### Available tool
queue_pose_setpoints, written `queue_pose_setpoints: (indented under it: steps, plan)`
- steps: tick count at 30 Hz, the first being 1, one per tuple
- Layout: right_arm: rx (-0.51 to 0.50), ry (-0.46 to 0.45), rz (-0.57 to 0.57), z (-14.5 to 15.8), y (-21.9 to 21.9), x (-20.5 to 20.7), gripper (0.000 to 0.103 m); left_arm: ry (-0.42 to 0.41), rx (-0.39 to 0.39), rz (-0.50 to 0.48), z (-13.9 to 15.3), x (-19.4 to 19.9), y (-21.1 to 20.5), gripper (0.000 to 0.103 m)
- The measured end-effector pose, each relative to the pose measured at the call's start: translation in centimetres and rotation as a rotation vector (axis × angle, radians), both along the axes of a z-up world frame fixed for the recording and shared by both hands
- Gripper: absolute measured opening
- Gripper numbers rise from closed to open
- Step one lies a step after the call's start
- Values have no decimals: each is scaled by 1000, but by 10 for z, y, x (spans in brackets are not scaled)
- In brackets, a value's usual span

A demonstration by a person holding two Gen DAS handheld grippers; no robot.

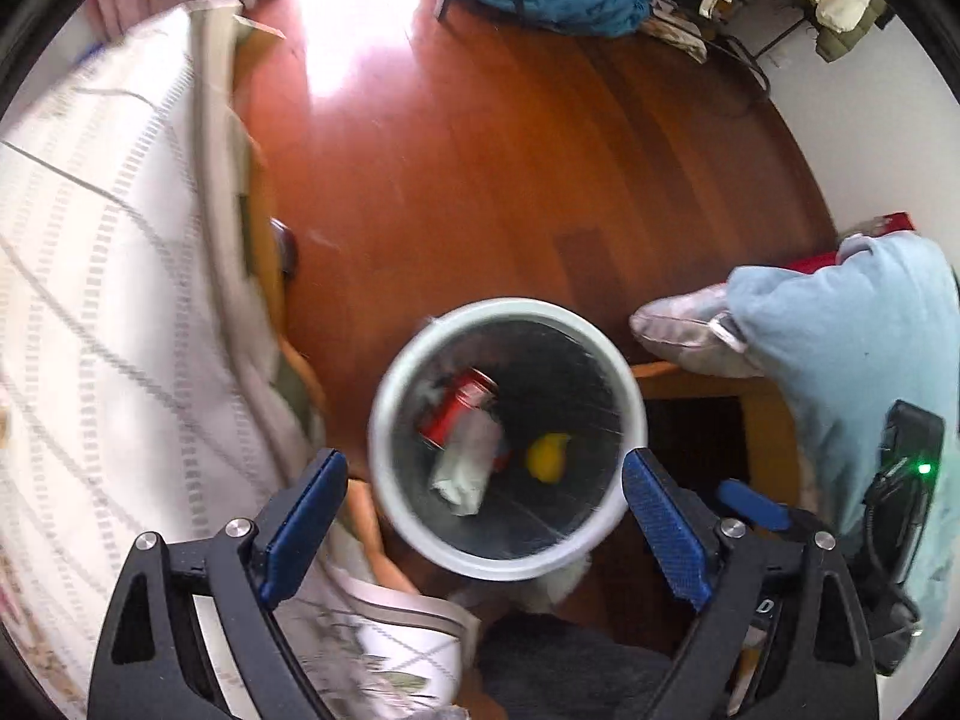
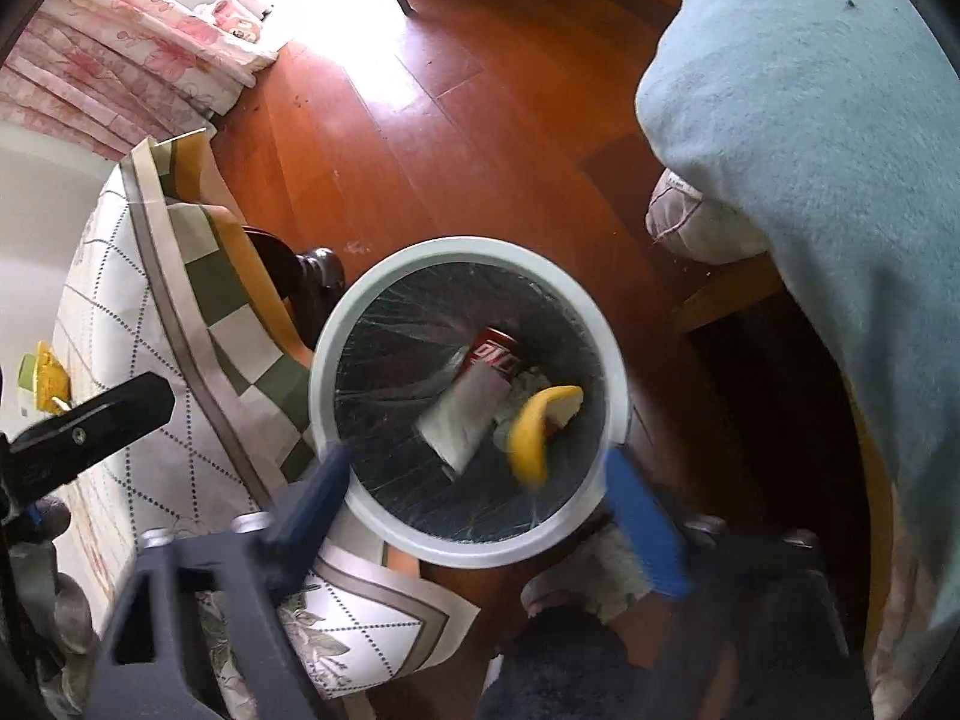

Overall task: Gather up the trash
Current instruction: 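Carry the box and lemon peel over the bin and release both, then grasp the yellow snack bag with the right gripper, left tool approaching the green box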

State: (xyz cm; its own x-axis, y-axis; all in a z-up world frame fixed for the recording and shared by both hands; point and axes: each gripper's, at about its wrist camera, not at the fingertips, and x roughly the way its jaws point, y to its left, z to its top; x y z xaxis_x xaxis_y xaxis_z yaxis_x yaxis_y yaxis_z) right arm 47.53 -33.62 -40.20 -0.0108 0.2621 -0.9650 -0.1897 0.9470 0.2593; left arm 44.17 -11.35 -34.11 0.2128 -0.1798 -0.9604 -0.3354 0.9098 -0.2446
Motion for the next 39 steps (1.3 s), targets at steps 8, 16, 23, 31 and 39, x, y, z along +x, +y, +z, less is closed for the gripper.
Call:
queue_pose_setpoints:
  steps: [8, 16, 23, 31, 39]
  plan:
    - [-138, -115, 37, 43, 13, -25, 101, -43, 144, 24, 39, -33, 19, 93]
    - [-66, -252, 61, 130, 56, -44, 101, -173, 285, 153, 115, -77, 87, 93]
    - [74, -292, 215, 180, 159, -76, 102, -140, 451, 363, 131, -162, 201, 93]
    - [176, -177, 419, 141, 330, -100, 101, 56, 378, 559, 44, -242, 315, 103]
    - [202, -46, 501, 82, 457, -88, 97, 139, 350, 605, -2, -251, 364, 103]
